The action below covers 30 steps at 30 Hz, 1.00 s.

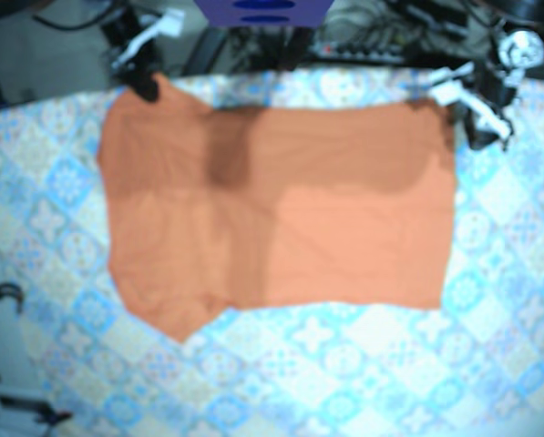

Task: Fold the T-shirt properly
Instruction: 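Lower both grippers onto the orange shirt's corners and close them, then lift the grasped shirt edge slightly with both grippers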

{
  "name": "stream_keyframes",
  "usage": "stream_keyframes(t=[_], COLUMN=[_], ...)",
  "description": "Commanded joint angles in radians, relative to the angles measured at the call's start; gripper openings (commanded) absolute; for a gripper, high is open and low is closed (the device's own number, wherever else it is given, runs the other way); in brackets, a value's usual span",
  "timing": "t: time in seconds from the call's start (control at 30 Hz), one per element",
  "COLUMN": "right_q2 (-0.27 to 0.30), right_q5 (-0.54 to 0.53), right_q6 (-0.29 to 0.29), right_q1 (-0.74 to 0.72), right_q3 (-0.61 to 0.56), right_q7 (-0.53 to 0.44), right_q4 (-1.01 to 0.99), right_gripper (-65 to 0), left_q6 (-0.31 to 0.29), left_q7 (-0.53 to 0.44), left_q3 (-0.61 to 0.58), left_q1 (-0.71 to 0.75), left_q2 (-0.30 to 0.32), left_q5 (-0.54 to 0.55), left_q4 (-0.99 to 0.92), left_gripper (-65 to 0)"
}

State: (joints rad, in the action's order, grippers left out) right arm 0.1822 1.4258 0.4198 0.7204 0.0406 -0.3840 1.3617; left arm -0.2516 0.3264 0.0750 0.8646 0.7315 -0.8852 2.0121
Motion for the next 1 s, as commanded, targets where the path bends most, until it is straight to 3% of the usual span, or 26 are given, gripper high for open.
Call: stream_keyframes(t=[0.0,0.57,0.63,0.8,0.97], right_q2=[0.009,0.006,0.006,0.004,0.003], right_q5=[-0.009,-0.007,-0.007,-0.010,-0.010], right_q6=[0.017,0.015,0.015,0.015,0.015], right_q1=[0.003,-0.041,-0.041,-0.060,-0.068], right_q3=[0.002,-0.006,-0.006,-0.006,-0.006], right_q7=[-0.005,-0.005,-0.005,-0.005,0.021], right_q4=[0.015,0.002,-0.008,-0.026,-0.026], right_gripper=[-30.0,-31.2,-37.6,-63.6,-64.8], left_q6=[0.018,0.018,0.018,0.018,0.018], left_q7=[0.006,0.007,0.007,0.009,0.010], left_q3=[0.006,0.006,0.006,-0.013,-0.040], left_q1=[0.003,0.002,0.002,-0.002,-0.012], left_q2=[0.012,0.012,0.010,0.009,0.009], left_q5=[-0.002,-0.002,-0.002,0.022,0.090], left_q4=[0.012,0.012,0.012,0.011,0.008], left_gripper=[-45.0,-45.0,-45.0,-45.0,-45.0])
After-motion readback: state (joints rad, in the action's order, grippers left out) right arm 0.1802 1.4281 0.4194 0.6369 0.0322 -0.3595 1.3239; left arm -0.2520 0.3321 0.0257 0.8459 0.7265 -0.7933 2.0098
